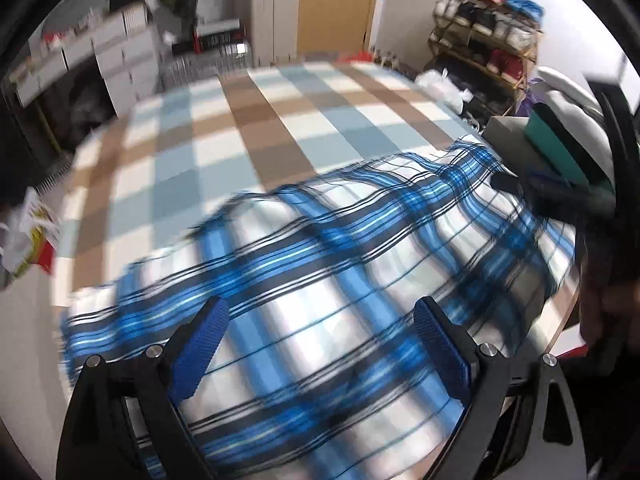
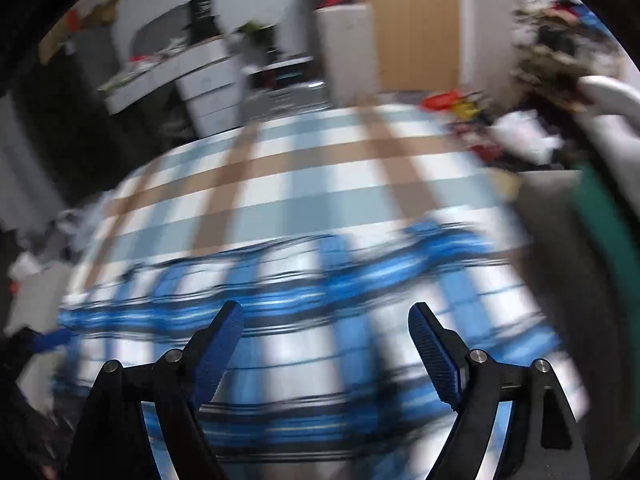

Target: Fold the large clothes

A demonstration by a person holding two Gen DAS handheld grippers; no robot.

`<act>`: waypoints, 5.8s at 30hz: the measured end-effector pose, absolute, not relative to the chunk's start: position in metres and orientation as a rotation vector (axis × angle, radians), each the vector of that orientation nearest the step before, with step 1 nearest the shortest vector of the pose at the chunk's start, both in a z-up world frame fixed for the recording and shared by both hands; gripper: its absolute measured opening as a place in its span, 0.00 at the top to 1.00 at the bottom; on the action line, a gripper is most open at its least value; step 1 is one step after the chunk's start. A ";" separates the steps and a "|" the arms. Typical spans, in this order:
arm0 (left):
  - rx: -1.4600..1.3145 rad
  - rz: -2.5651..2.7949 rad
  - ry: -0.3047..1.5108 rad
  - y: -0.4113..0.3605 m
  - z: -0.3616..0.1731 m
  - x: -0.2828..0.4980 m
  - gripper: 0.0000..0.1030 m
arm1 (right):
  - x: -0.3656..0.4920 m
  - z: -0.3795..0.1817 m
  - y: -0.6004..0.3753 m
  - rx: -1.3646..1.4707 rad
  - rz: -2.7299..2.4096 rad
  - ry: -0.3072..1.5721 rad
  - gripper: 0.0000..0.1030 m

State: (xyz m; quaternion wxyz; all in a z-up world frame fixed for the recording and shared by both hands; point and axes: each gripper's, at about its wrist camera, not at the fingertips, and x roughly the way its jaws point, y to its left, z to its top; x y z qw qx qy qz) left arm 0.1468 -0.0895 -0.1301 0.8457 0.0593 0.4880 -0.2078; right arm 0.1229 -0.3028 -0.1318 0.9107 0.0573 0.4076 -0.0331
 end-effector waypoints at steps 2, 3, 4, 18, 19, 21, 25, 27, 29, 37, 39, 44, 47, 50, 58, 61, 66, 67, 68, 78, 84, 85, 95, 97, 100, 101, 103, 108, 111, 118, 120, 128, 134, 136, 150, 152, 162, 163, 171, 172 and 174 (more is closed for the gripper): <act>0.150 -0.434 1.070 -0.107 -0.142 0.159 0.11 | 0.124 -0.142 -0.309 -0.012 -0.186 0.857 0.18; 0.183 -0.415 1.083 -0.115 -0.148 0.164 0.11 | 0.125 -0.148 -0.309 -0.076 -0.214 0.869 0.18; 0.251 -0.386 1.103 -0.127 -0.160 0.170 0.11 | 0.126 -0.153 -0.310 -0.114 -0.218 0.891 0.18; 0.240 -0.373 1.154 -0.090 -0.165 0.138 0.06 | 0.087 -0.141 -0.294 0.049 0.029 0.870 0.19; 0.235 -0.375 1.155 -0.085 -0.164 0.132 0.06 | 0.083 -0.142 -0.290 0.085 0.077 0.884 0.19; 0.230 -0.393 1.163 -0.085 -0.168 0.121 0.06 | 0.070 -0.158 -0.291 0.174 0.172 0.970 0.19; 0.341 -0.350 1.115 -0.097 -0.188 0.115 0.03 | 0.073 -0.195 -0.268 -0.007 0.113 1.143 0.14; 0.342 -0.349 1.100 -0.097 -0.187 0.116 0.02 | 0.073 -0.194 -0.258 -0.085 0.088 1.113 0.13; 0.335 -0.345 1.093 -0.092 -0.183 0.113 0.03 | 0.073 -0.191 -0.262 -0.036 0.076 1.118 0.14; 0.361 -0.292 1.023 -0.076 -0.185 0.092 0.02 | 0.067 -0.192 -0.234 -0.126 0.128 1.107 0.13; 0.335 -0.306 1.042 -0.072 -0.185 0.095 0.02 | 0.068 -0.192 -0.230 -0.139 0.114 1.089 0.08; 0.278 -0.290 0.991 -0.045 -0.159 0.093 0.04 | 0.060 -0.163 -0.254 0.012 0.106 0.969 0.17; 0.211 -0.154 1.011 -0.009 -0.163 0.110 0.04 | 0.059 -0.159 -0.278 0.078 0.011 0.946 0.16; 0.144 -0.171 1.125 0.010 -0.186 0.126 0.04 | 0.067 -0.175 -0.305 0.154 -0.114 1.037 0.16; 0.147 -0.206 1.009 0.007 -0.158 0.107 0.04 | 0.069 -0.172 -0.284 -0.048 -0.149 0.986 0.15; 0.189 -0.221 1.014 0.004 -0.162 0.094 0.04 | 0.053 -0.150 -0.279 0.011 -0.010 0.868 0.14; 0.280 -0.179 1.074 -0.002 -0.189 0.091 0.01 | 0.061 -0.168 -0.229 -0.199 0.097 0.929 0.14; 0.271 -0.176 1.072 -0.001 -0.189 0.093 0.01 | 0.066 -0.177 -0.221 -0.240 0.093 0.960 0.14; 0.262 -0.177 1.065 0.000 -0.188 0.093 0.01 | 0.067 -0.186 -0.215 -0.277 0.085 1.000 0.14; 0.257 -0.188 1.104 -0.010 -0.186 0.129 0.01 | 0.084 -0.195 -0.233 -0.187 0.081 1.024 0.13; 0.383 -0.167 1.110 -0.040 -0.167 0.128 0.02 | 0.105 -0.201 -0.259 -0.186 -0.022 0.986 0.06; 0.351 -0.162 1.058 -0.042 -0.155 0.121 0.02 | 0.106 -0.201 -0.267 -0.153 -0.017 0.991 0.06; 0.418 -0.349 1.061 -0.140 -0.187 0.080 0.01 | 0.063 -0.162 -0.334 0.226 -0.164 0.897 0.05; 0.366 -0.364 1.104 -0.132 -0.190 0.083 0.01 | 0.064 -0.170 -0.337 0.245 -0.136 0.958 0.05; 0.355 -0.391 1.143 -0.130 -0.188 0.089 0.01 | 0.058 -0.165 -0.352 0.367 -0.086 0.946 0.06; 0.347 -0.399 1.143 -0.130 -0.186 0.090 0.01 | 0.050 -0.160 -0.362 0.452 -0.056 0.922 0.06; 0.300 -0.411 1.133 -0.127 -0.181 0.091 0.01 | 0.029 -0.154 -0.381 0.598 0.006 0.902 0.05; 0.317 -0.429 1.137 -0.144 -0.176 0.096 0.01 | -0.005 -0.167 -0.408 0.724 0.006 0.984 0.05; 0.345 -0.405 1.139 -0.151 -0.182 0.103 0.01 | -0.001 -0.189 -0.419 0.843 0.026 1.041 0.05; 0.325 -0.395 1.123 -0.154 -0.184 0.109 0.01 | 0.031 -0.193 -0.423 0.772 0.007 1.012 0.04; 0.327 -0.403 1.121 -0.154 -0.185 0.113 0.01 | 0.042 -0.194 -0.423 0.774 0.005 1.004 0.04; 0.316 -0.420 1.116 -0.156 -0.187 0.123 0.01 | 0.046 -0.191 -0.415 0.748 -0.033 0.849 0.85; 0.305 -0.442 1.112 -0.167 -0.189 0.127 0.01 | 0.041 -0.144 -0.393 0.473 0.003 0.727 0.95; 0.303 -0.453 1.105 -0.177 -0.189 0.127 0.01 | 0.038 -0.124 -0.385 0.378 0.019 0.694 0.96; 0.104 -0.501 0.995 -0.185 -0.142 0.127 0.02 | 0.019 -0.051 -0.391 0.045 -0.043 0.579 0.97; 0.107 -0.436 1.061 -0.175 -0.162 0.136 0.02 | 0.023 -0.058 -0.399 0.061 -0.039 0.597 0.97; 0.241 -0.453 1.055 -0.231 -0.187 0.138 0.02 | 0.025 -0.042 -0.415 0.115 -0.001 0.555 0.97; 0.237 -0.463 1.042 -0.237 -0.188 0.137 0.02 | 0.024 -0.039 -0.414 0.097 -0.002 0.544 0.97; -0.171 -0.653 1.067 -0.220 -0.143 0.146 0.02 | 0.022 -0.010 -0.387 -0.010 0.034 0.502 0.98; -0.194 -0.631 1.055 -0.201 -0.133 0.151 0.02 | 0.024 -0.008 -0.379 -0.027 0.052 0.500 0.98; -0.218 -0.581 1.020 -0.167 -0.118 0.157 0.02 | 0.024 -0.005 -0.363 -0.041 0.080 0.490 0.98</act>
